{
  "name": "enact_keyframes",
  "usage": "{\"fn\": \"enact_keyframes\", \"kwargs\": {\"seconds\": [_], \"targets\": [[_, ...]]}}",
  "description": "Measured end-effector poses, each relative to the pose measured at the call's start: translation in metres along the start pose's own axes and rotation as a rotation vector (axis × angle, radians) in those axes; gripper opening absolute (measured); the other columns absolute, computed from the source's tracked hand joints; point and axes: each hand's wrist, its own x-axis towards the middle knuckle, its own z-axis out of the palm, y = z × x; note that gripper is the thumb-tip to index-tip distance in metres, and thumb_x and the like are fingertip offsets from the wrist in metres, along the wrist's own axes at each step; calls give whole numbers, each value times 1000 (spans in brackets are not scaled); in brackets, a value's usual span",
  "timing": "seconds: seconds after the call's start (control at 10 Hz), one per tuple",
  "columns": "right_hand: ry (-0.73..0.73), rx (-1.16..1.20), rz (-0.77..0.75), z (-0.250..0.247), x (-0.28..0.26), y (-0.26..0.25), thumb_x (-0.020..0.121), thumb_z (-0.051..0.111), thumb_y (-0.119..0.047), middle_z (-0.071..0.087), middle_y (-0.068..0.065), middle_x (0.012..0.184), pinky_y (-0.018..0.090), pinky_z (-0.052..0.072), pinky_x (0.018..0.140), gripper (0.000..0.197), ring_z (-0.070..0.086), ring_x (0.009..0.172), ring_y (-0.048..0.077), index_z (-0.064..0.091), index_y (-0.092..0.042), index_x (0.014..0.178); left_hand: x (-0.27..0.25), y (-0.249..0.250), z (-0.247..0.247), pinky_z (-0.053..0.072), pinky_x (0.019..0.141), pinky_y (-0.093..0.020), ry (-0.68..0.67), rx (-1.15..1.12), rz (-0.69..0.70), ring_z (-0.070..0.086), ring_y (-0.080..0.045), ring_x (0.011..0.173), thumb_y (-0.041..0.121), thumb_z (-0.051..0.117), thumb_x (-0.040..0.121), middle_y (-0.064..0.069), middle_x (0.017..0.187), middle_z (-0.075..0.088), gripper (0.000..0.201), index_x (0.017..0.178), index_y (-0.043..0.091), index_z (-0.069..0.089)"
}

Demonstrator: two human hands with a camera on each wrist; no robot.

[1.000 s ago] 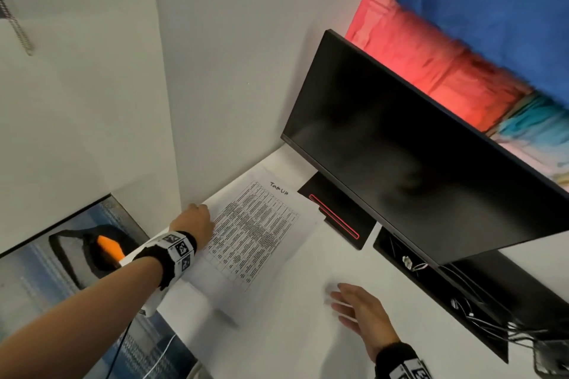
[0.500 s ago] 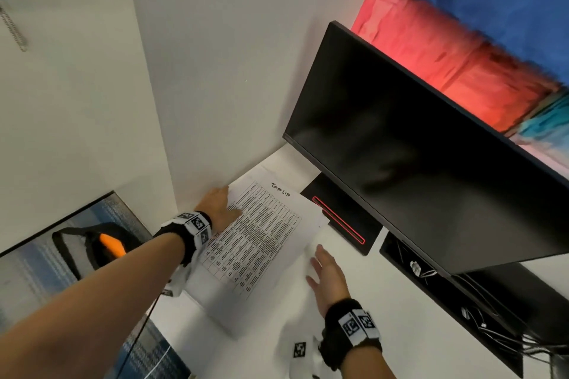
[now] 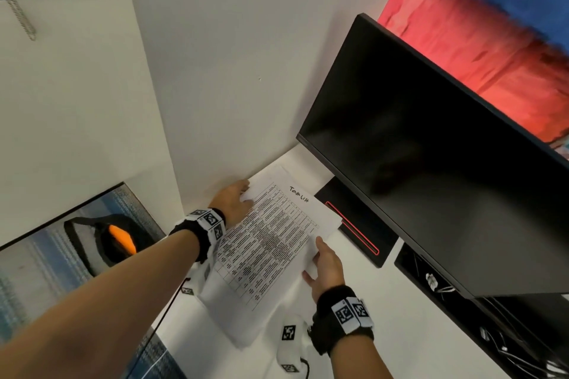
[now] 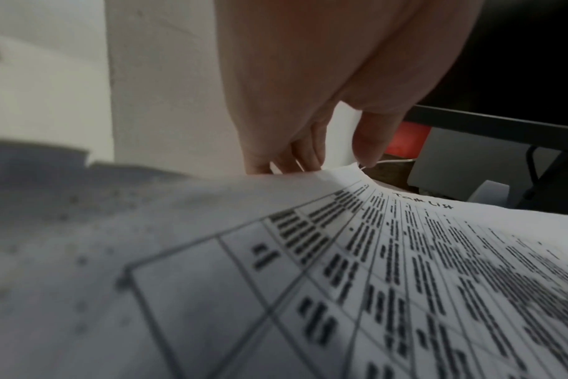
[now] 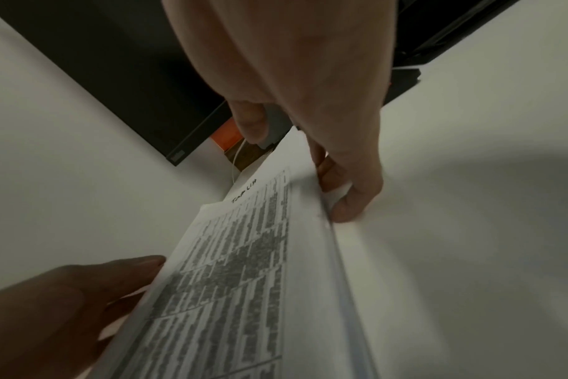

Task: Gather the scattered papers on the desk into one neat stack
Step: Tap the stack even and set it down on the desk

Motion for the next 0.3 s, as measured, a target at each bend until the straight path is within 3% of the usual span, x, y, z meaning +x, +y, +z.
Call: {"fn": "enact_keyframes", "kwargs": {"seconds": [0.1,0.2,0.3], "targets": [[-64,18,-27,1,3,5,99,55,-33,43,2,152,49,42,107,61,44,130,20,35,-21,155,4,-2,-1,45,106,-35,23,-18,13,58,-30,126,13,62,94,-11,140,59,55,146,10,46],[-116,-41,-22,-6,-3,4,99,55,-29,54,5,145,47,44,103,51,50,130,22,47,-15,147,5,-3,-5,47,105,-39,13,62,25,59,-31,123,14,59,94,-11,138,62,54,146,12,47],[-77,-139,-64,-25,-10,2,100,54,-22,59,6,138,45,46,104,33,55,123,22,58,-14,132,10,4,-5,48,104,-41,19,120,32,59,-33,123,17,56,96,-13,138,61,53,147,12,45]]}}
